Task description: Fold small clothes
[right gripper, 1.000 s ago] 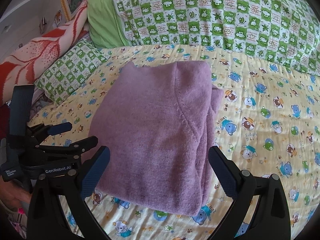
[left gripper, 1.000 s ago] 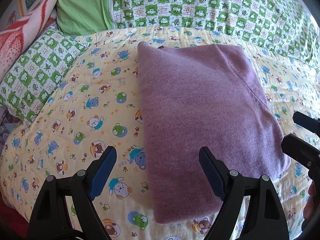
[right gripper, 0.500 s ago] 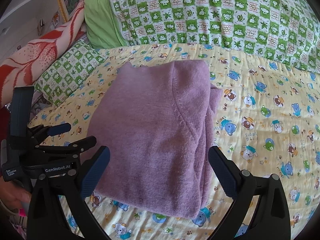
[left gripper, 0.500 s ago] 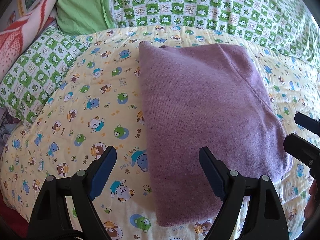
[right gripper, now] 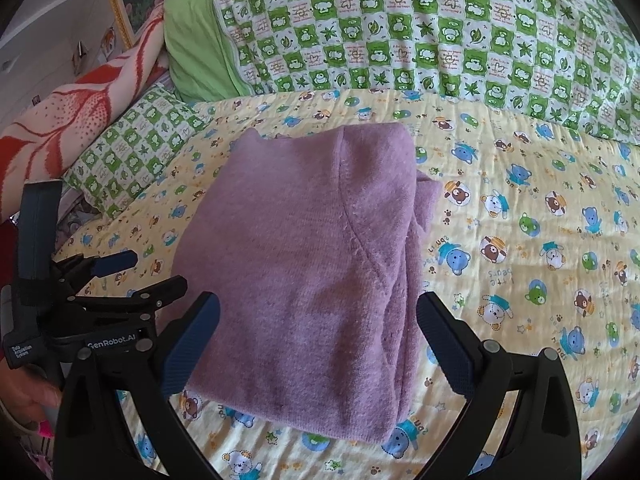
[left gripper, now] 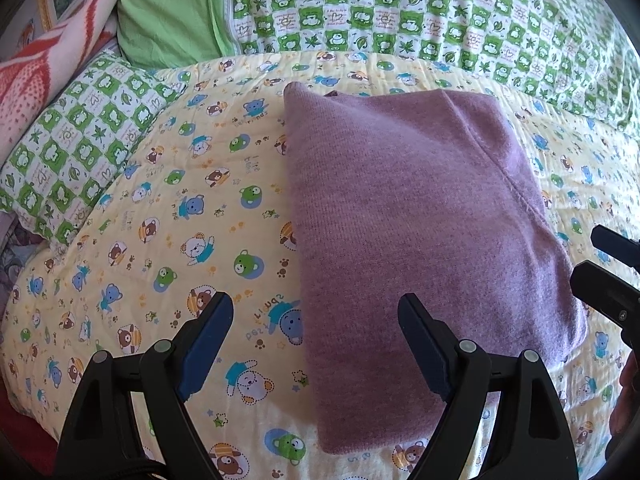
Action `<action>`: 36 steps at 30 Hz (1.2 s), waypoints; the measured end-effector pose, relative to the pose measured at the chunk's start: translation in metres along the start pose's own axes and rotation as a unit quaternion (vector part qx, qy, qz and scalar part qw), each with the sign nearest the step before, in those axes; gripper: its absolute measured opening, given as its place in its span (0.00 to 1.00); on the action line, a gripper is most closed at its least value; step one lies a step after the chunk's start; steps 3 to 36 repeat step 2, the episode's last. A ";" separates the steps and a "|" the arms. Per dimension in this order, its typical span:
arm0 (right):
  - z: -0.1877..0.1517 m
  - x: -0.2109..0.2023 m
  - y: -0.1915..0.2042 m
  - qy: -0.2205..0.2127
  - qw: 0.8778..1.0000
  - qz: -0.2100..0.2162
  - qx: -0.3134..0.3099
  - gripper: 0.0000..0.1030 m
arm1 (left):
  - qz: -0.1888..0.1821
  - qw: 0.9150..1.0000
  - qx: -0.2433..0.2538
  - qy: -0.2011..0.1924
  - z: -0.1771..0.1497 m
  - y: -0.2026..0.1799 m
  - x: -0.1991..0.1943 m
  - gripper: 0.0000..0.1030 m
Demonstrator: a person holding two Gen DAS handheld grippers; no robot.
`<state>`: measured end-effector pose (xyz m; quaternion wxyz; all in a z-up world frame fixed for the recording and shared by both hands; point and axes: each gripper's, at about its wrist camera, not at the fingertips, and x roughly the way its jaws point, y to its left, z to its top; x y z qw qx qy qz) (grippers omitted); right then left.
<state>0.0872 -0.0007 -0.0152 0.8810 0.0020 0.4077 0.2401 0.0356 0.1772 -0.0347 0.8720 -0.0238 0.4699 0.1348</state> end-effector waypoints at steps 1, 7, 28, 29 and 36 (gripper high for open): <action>-0.001 0.001 0.000 0.002 1.000 -0.001 0.001 0.96 | 0.000 1.000 -0.002 0.002 0.000 0.001 0.000 0.83; -0.001 0.001 -0.001 0.003 1.000 -0.001 0.001 0.96 | 0.001 1.000 -0.005 0.004 -0.001 0.001 0.000 0.83; -0.001 0.001 -0.001 0.003 1.000 -0.001 0.001 0.96 | 0.001 1.000 -0.005 0.004 -0.001 0.001 0.000 0.83; -0.001 0.001 -0.001 0.003 1.000 -0.001 0.001 0.96 | 0.001 1.000 -0.005 0.004 -0.001 0.001 0.000 0.83; -0.001 0.001 -0.001 0.003 1.000 -0.001 0.001 0.96 | 0.001 1.000 -0.005 0.004 -0.001 0.001 0.000 0.83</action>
